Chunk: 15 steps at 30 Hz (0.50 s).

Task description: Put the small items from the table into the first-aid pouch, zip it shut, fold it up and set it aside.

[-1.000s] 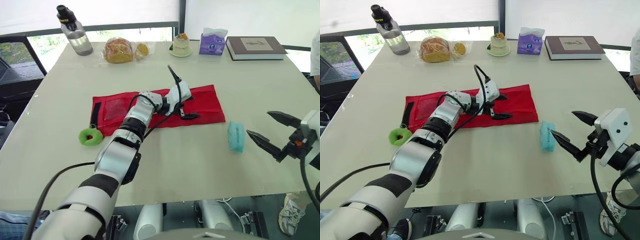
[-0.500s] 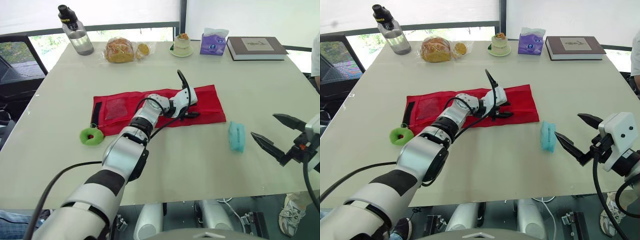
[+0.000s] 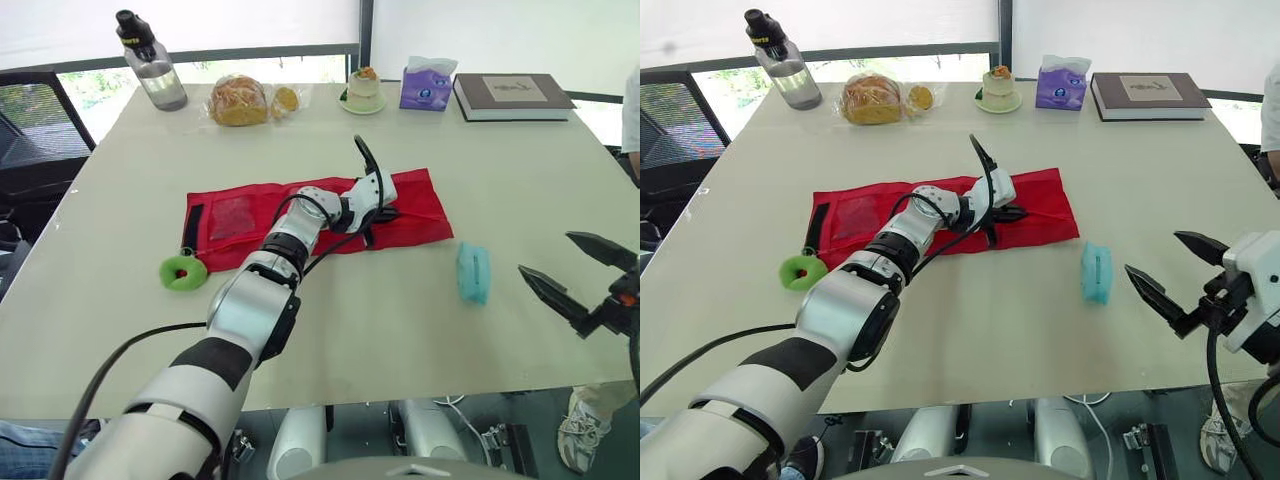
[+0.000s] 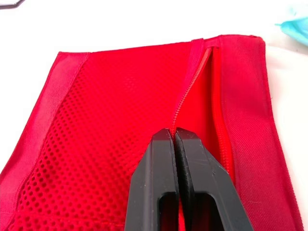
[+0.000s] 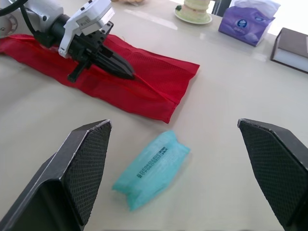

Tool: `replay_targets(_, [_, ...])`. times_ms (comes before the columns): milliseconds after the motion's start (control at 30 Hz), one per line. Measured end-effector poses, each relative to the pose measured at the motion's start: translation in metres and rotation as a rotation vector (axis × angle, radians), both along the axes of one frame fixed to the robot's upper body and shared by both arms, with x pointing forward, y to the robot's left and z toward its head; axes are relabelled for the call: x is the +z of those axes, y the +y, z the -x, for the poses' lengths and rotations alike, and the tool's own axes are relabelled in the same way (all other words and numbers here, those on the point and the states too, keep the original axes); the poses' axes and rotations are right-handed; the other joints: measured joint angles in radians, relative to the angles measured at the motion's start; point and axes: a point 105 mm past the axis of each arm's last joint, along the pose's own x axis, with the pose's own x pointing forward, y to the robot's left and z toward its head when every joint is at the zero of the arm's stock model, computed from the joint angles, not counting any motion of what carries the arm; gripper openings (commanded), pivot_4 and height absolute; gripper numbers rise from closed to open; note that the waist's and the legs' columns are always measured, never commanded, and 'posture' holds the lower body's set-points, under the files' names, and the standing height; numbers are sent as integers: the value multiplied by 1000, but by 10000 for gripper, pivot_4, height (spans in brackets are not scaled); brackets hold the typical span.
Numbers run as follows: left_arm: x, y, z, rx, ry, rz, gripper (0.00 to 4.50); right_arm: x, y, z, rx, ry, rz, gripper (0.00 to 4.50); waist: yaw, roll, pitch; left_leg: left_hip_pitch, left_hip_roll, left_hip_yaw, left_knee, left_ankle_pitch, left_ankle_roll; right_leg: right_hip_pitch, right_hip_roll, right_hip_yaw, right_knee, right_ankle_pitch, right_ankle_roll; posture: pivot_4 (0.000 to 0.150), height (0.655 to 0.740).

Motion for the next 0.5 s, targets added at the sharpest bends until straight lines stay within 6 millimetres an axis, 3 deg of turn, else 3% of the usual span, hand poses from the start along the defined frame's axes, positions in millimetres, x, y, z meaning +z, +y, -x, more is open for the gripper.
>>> replay_targets(167, [0,0,0,-4,-3,2,961,7,-5,23,44,6,-53,45000,6,0,0,-1,0,-1,-1,0,0,0,0,-1,-1,0,0,1500,7400])
replay_targets(300, [2,1,0,-3,-3,10,961,13,-21,46,26,34,-23,45000,0,0,0,1,-1,0,0,0,0,1,0,1,-1,-1,2,1500,7400])
replay_targets(500, [2,-1,0,-6,-3,19,961,13,-22,55,40,73,-37,45000,1,0,0,1,0,0,0,0,0,2,0,1,-1,-1,2,1500,7400])
